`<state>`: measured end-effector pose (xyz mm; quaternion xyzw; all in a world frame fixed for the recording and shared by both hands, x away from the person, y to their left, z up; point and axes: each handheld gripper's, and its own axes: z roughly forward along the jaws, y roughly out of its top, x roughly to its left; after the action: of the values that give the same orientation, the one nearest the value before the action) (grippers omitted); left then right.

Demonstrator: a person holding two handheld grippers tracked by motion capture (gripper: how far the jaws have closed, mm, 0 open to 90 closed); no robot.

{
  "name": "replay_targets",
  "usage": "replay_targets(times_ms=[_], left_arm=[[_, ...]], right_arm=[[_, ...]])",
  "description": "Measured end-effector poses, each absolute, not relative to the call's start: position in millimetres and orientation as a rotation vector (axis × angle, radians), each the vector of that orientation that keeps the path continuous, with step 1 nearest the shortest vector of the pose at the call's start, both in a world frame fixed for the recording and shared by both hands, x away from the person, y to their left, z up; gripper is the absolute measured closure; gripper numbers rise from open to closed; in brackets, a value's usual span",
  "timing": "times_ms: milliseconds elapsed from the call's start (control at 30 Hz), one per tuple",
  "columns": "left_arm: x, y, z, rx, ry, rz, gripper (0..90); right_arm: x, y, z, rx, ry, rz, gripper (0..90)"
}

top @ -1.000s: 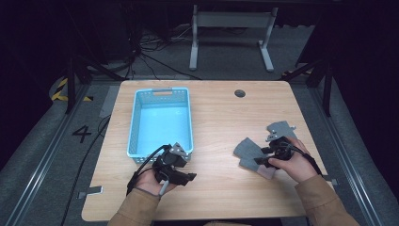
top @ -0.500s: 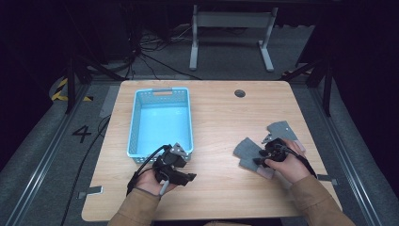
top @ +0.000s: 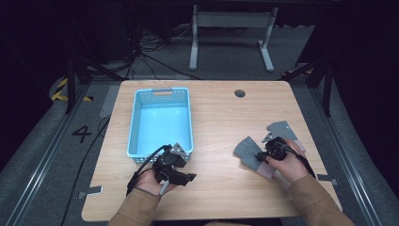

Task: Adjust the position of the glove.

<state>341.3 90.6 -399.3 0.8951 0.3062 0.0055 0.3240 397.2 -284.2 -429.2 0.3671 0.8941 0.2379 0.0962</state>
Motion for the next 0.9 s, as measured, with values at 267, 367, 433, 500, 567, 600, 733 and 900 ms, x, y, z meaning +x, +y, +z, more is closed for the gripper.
replay_targets(times_ms=[267, 367, 433, 500, 567, 600, 733, 900], left_arm=[[341.0, 91.0, -399.2, 2.344, 0.806, 0.017, 40.6], [340.6, 91.4, -398.4, 2.341, 0.807, 0.019, 40.6], [340.4, 91.3, -398.3, 2.341, 0.807, 0.02, 40.6], [340.5, 91.3, -398.1, 2.344, 0.805, 0.021, 40.6], [340.3, 91.3, -398.0, 2.342, 0.807, 0.018, 40.6], [340.3, 91.4, -397.9, 2.342, 0.807, 0.019, 40.6], [340.3, 91.4, -398.1, 2.339, 0.809, 0.016, 40.6], [340.1, 91.0, -397.8, 2.346, 0.802, 0.019, 40.6]], right_arm=[[392.5, -284.5, -413.3, 1.031, 2.644, 0.788, 85.9], [388.3, -283.2, -404.0, 1.005, 2.636, 0.842, 85.7], [386.7, -281.7, -401.1, 0.979, 2.647, 0.857, 85.5], [385.3, -279.1, -399.4, 0.942, 2.666, 0.863, 85.4], [384.5, -277.6, -399.0, 0.929, 2.676, 0.87, 85.3], [383.8, -275.9, -398.5, 0.91, 2.687, 0.873, 85.2], [380.6, -268.1, -397.3, 0.809, 2.738, 0.88, 85.1], [376.2, -256.9, -398.7, 0.699, 2.793, 0.863, 84.7]])
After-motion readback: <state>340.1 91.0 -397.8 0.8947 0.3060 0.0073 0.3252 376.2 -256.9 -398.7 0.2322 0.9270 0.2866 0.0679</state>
